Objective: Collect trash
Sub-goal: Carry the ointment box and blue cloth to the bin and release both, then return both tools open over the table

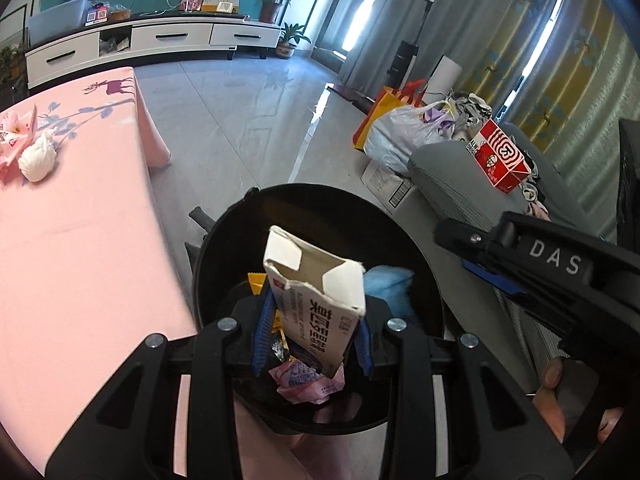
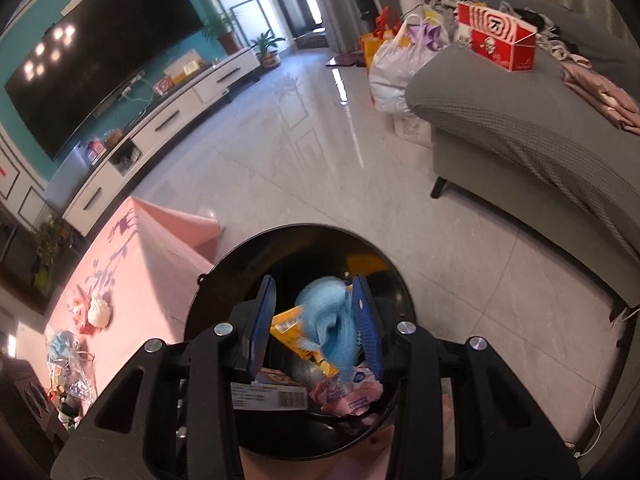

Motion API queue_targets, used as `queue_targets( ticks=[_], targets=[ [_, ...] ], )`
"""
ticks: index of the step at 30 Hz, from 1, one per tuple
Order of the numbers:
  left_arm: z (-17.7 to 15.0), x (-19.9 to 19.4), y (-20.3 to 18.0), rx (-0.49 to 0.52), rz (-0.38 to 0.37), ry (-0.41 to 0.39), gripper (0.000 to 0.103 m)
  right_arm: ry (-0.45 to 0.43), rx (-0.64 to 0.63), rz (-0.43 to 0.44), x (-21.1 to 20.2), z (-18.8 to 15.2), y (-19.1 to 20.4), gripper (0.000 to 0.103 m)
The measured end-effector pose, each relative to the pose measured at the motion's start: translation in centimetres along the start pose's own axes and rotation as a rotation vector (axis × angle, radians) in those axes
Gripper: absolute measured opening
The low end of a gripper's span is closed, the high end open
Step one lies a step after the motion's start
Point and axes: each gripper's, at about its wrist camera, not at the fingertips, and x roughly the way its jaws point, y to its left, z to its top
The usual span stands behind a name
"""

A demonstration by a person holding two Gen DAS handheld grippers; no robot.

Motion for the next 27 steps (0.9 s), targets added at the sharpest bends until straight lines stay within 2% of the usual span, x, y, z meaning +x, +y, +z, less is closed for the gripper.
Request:
queue_targets(
  ticks=[5,12,13,14,16,20,24,27],
  targets=[
    [0.0,0.4,-0.3,0.007,0.004,0.01,0.035,0.026,-0.029,-0.009,0.7,-0.1,0.6,0.04],
    [-0.2,0.7,-0.3,0.015,0.003,0.021,0.036,0.008,-0.001,-0.03,0.3,0.1,0.1,0.041],
    [-0.2,0.7,-0.3,0.019,0.003,0.022,0.043,0.005,0.005,-0.032,0.3,0.1,0.0,0.044],
    [-0.2,0.7,-0.4,0.024,0.002,0.021,0.057,0.001,0.008,-0.033,0.2,0.1,0.0,0.045],
    [-0.3,0.4,-0.4,0.033,0.004,0.009,0.07,-0.008,0.008,-0.036,-0.1,0.1,0.1,0.046],
    [-0.2,-1.4,0.4,0.024,0.008,-0.034,0.085,-0.044,0.001,-0.026,-1.2,0.2,0.7,0.053],
    [0.2,-4.3,2.5,-0.028,0.002,-0.082,0.095,-0.082,-0.001,-0.004,-2.4,0.2,1.6,0.06],
    [0.2,-7.1,4.4,-0.061,0.041,-0.131,0.1,-0.116,-0.021,0.002,-3.5,-0.1,3.2,0.063]
  ],
)
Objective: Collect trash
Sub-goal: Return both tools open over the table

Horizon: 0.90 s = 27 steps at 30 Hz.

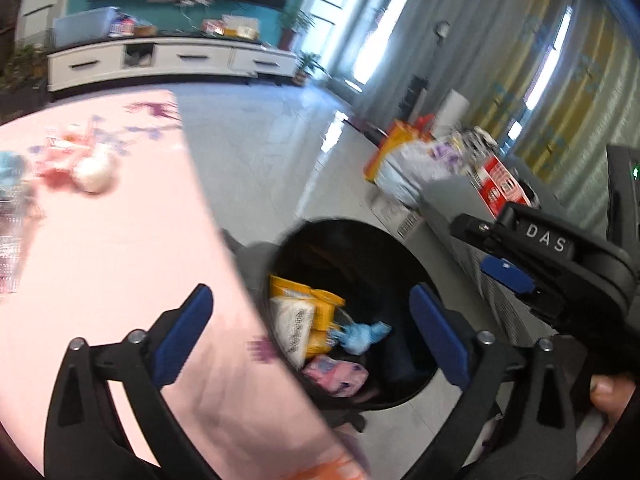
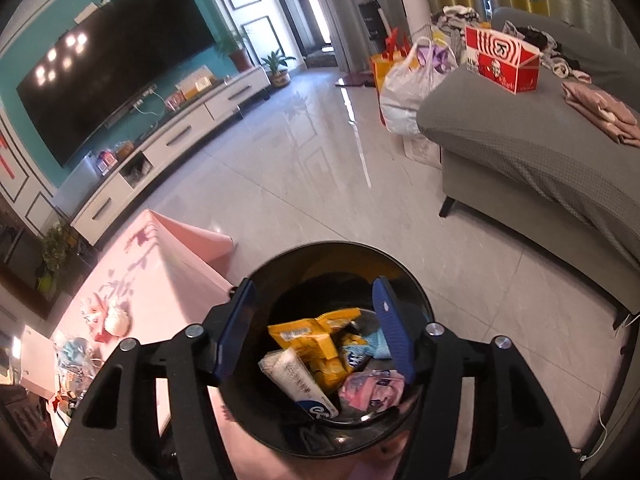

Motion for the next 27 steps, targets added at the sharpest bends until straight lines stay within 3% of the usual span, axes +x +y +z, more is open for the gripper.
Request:
queue_targets(
  ticks=[6,10,12,16,20,22,27],
  targets=[
    [0.5,-7.1,6.5,-0.085,0.123,-0.105,0.1,-0.048,-0.096,0.076,-1.6,-1.0,4.7,0.075],
    [0.0,-12.0,11.5,-0.16,0.259,-0.156,0.1,-0.038,-0.184,0.208,-1.5,-2.3,8.5,0.086],
    [-0.6,-13.8,13.4,-0.14,0.329,-0.167,0.1,-0.029,-0.202,0.273,-1.0,-3.1,10.2,0.088],
    [-1.8,-16.4,17.6,-0.073,0.427,-0.128,0.1,-0.036,-0.327,0.242,-0.6,-5.2,14.1,0.091],
    [-2.9,-19.0,22.0,-0.152,0.521,-0.168,0.1,-0.109,-0.467,0.236,-1.0,-8.2,18.0,0.094],
    [-3.3,-19.8,23.7,-0.195,0.523,-0.176,0.1,-0.101,-0.486,0.293,-0.7,-9.5,19.3,0.098],
    [-3.4,-21.1,27.2,-0.278,0.511,-0.174,0.1,0.036,-0.59,0.42,-0.1,-12.1,22.4,0.1]
  ],
)
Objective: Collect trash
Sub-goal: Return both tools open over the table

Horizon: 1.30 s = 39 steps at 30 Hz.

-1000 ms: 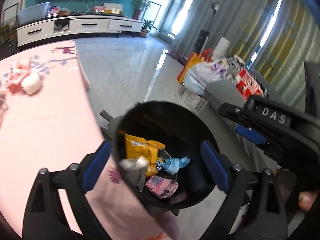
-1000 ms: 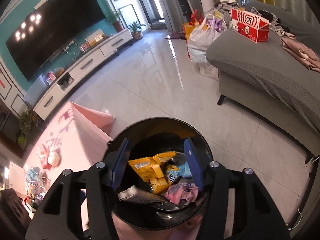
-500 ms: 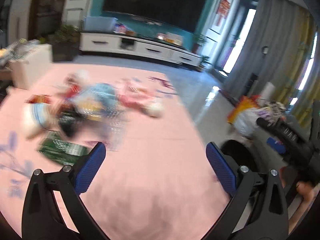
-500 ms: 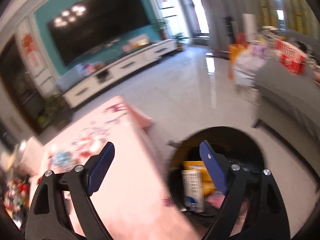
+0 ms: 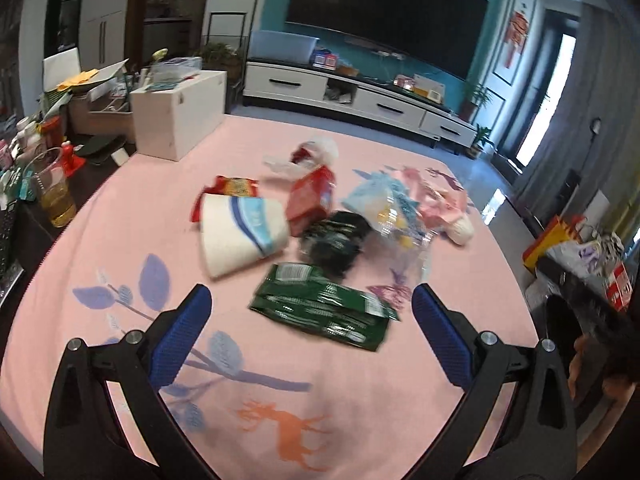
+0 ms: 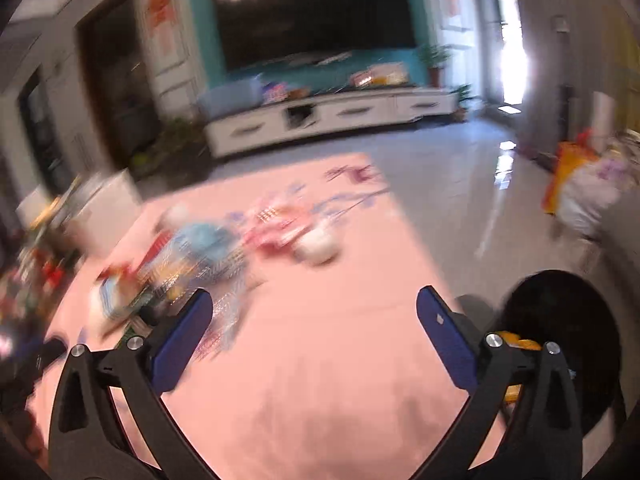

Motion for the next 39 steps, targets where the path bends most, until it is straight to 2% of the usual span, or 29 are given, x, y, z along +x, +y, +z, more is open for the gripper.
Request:
queue_targets(
  ticks=[5,9,12,13,15,17,19,24,30,39],
  targets=[
    [0.9,0.2,2.9,-0.05,0.069,-0.032,0.1,0.022,-0.064,0.038,0.7,1.8,5.0,0.1],
    [1.3,0.8,4.3,-0.107,0.046,-0.008,0.1,0.078,-0.1,0.016,1.6,3.5,9.4,0.1],
    [1.3,1.4,4.5,-0.111,0.034,0.007,0.1,0.097,-0.15,0.131,1.8,3.4,12.1,0.1],
    [1.3,1.6,4.5,-0.108,0.037,0.01,0.1,0.094,-0.171,0.14,1.9,3.0,12.7,0.1],
    [1.1,2.2,4.4,-0.108,0.043,0.029,0.1,0.052,-0.221,0.092,2.1,1.9,13.5,0.1],
    [0.9,2.8,4.2,-0.107,0.057,0.056,0.1,0.005,-0.249,0.03,2.4,1.3,13.8,0.1],
    [0.7,3.3,4.0,-0.091,0.055,0.074,0.1,0.007,-0.25,0.004,3.0,1.3,13.7,0.1],
    [0.3,3.7,3.7,-0.092,0.023,0.098,0.1,0.029,-0.176,0.05,3.1,2.0,12.4,0.1],
    [0.2,3.8,3.9,-0.112,0.027,0.107,0.1,0.023,-0.142,0.022,3.1,2.3,11.2,0.1],
    [0.2,3.8,4.3,-0.137,0.021,0.116,0.1,0.052,-0.079,0.033,3.5,2.5,9.4,0.1]
  ],
)
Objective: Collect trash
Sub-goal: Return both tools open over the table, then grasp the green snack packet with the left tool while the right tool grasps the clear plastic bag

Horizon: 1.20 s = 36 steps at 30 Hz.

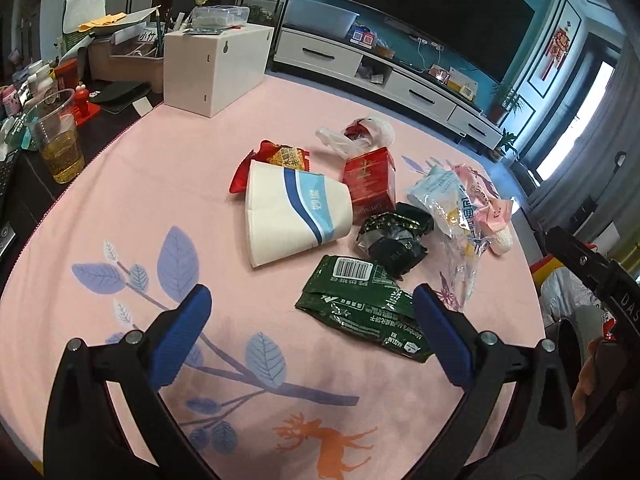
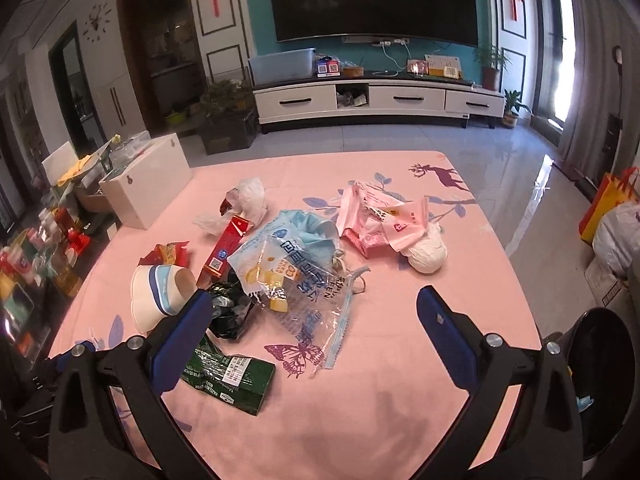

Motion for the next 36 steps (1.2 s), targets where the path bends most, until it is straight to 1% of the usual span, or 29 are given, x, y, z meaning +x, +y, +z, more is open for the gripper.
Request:
queue_targets(
  ticks=[5,10,12,16,21,24,25,26,28,29,30,31,33,34,36],
  targets=[
    [0.0,0.5,0.1,-0.014,-0.005,0.023,0.1,0.018,0.029,0.006,0.4,0.1,-0.8,0.1],
    [-0.3,1.9,0.1,-0.014,0.001,0.063,0.1,0.05,0.062,0.02,1.0,0.1,-1.6,0.1],
    [-0.5,2.9,0.0,-0.018,0.003,0.091,0.1,0.063,0.075,0.027,1.3,0.0,-1.8,0.1],
    [-1.0,4.4,-0.1,-0.045,-0.03,0.144,0.1,0.077,0.083,0.032,1.5,0.0,-2.0,0.1],
    [-1.7,5.8,-0.7,-0.052,-0.044,0.182,0.099,0.077,0.064,0.0,1.7,-0.2,-1.9,0.1],
    [-2.0,6.0,-0.9,-0.054,-0.033,0.164,0.095,0.085,0.061,0.007,1.8,-0.3,-1.9,0.1],
    [-2.0,6.0,-0.9,-0.056,-0.028,0.157,0.092,0.088,0.06,0.008,1.9,-0.3,-2.0,0.1],
    [-1.9,6.0,-0.9,-0.058,-0.02,0.153,0.087,0.093,0.057,0.007,2.0,-0.4,-2.0,0.1],
    [-2.0,5.9,-0.8,-0.056,0.003,0.136,0.066,0.102,0.051,0.0,2.4,-0.5,-2.0,0.1],
    [-2.0,5.9,-0.7,-0.051,0.001,0.132,0.047,0.108,0.052,-0.005,2.7,-0.6,-2.0,0.1],
    [-2.1,5.9,-0.8,-0.044,0.011,0.125,0.041,0.117,0.054,-0.009,3.0,-0.7,-2.1,0.1],
    [-2.1,5.9,-0.8,-0.045,0.006,0.127,0.038,0.126,0.056,-0.007,3.2,-0.8,-2.1,0.1],
    [-2.3,6.3,-0.7,-0.068,-0.054,0.165,0.005,0.144,0.058,0.001,3.7,-1.0,-2.0,0.1],
    [-2.4,6.5,-0.7,-0.085,-0.079,0.187,0.004,0.151,0.057,0.005,3.8,-1.1,-2.0,0.1],
    [-2.5,6.3,-0.9,-0.081,-0.081,0.175,0.001,0.16,0.051,0.005,4.1,-1.3,-1.8,0.1]
  ],
)
